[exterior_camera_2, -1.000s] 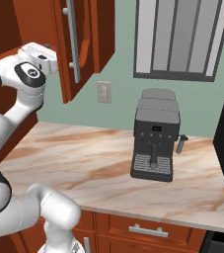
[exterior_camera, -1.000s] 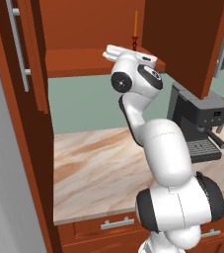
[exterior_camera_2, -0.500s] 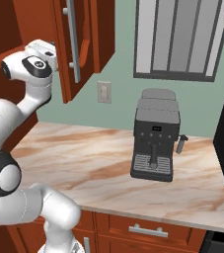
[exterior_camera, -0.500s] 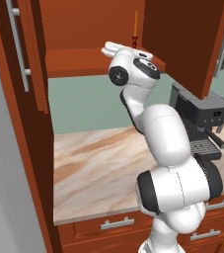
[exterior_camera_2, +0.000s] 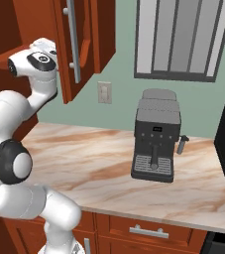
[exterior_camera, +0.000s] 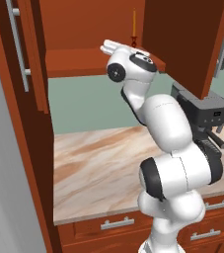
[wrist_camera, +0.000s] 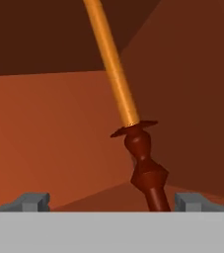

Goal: Get the candle and the beer from the cabinet and move them to the dining counter.

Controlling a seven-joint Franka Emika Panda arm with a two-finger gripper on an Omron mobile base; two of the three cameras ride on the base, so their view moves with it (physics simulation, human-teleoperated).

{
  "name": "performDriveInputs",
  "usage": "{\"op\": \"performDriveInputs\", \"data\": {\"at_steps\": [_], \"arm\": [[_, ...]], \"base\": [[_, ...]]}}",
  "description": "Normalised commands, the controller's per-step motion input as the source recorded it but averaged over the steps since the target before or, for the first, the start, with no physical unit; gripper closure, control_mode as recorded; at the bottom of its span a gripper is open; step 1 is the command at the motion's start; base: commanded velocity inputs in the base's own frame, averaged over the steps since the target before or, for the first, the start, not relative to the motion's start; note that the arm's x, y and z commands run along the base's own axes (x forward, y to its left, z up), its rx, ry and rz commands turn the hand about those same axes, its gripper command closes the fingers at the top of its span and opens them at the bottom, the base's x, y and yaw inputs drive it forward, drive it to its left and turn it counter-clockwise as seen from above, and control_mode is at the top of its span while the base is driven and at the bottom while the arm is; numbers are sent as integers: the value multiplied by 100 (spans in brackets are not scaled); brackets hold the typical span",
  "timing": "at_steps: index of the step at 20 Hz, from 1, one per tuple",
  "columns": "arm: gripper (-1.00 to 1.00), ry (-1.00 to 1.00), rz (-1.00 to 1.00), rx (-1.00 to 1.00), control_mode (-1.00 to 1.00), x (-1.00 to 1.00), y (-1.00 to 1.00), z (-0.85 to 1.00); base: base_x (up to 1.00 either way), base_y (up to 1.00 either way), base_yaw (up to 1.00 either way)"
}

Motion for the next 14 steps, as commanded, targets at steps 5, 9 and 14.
{"op": "performDriveInputs", "data": {"at_steps": [5, 9, 14], "arm": [[-100, 0, 0, 1, -100, 21, 0, 0], [-100, 0, 0, 0, -100, 15, -1, 0], [-100, 0, 0, 0, -100, 1, -5, 0]], "base": [[0, 0, 0], [0, 0, 0], [0, 0, 0]]}}
